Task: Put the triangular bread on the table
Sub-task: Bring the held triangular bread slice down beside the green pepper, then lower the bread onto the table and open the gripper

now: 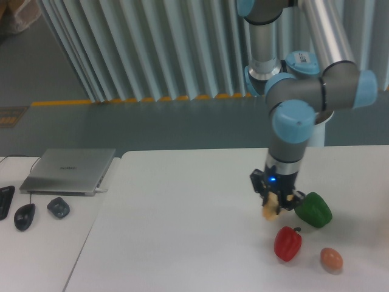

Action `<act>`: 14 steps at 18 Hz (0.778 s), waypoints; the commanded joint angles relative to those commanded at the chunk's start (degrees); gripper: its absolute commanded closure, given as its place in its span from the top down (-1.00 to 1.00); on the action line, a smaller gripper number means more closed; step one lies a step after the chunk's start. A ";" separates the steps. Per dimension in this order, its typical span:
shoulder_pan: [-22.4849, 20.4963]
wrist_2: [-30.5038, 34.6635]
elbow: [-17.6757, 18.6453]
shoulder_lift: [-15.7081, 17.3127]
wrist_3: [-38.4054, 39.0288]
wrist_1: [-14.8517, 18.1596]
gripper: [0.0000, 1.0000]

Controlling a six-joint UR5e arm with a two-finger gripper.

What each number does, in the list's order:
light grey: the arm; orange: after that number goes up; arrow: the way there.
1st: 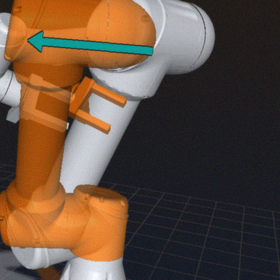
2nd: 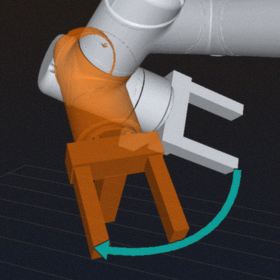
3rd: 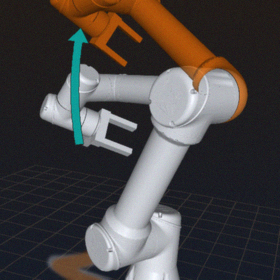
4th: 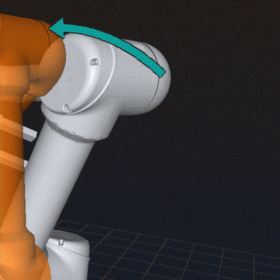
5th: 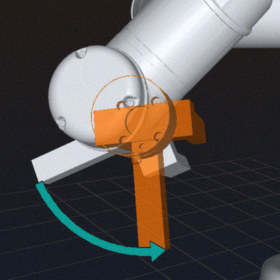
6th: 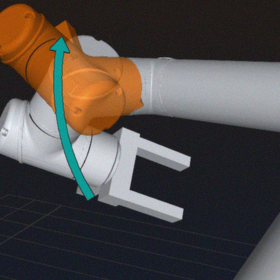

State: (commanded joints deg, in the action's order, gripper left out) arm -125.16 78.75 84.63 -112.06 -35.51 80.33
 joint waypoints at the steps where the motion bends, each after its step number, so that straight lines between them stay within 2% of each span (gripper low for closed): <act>1: 0.27 0.09 0.88 0.00 -0.09 -0.17 -0.20; 4: 1.23 1.75 2.03 0.00 -0.35 -0.44 -0.17; 7: 1.50 3.95 2.12 -0.18 -0.26 -0.53 0.05; 8: 1.50 3.96 2.12 -0.26 -0.26 -0.61 0.30; 10: 1.41 5.35 2.03 -0.61 -0.61 -0.96 0.97; 14: 1.15 6.77 1.68 -0.53 -0.09 -0.70 1.00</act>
State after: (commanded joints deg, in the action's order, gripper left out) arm -124.01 85.52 86.31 -112.59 -35.60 79.63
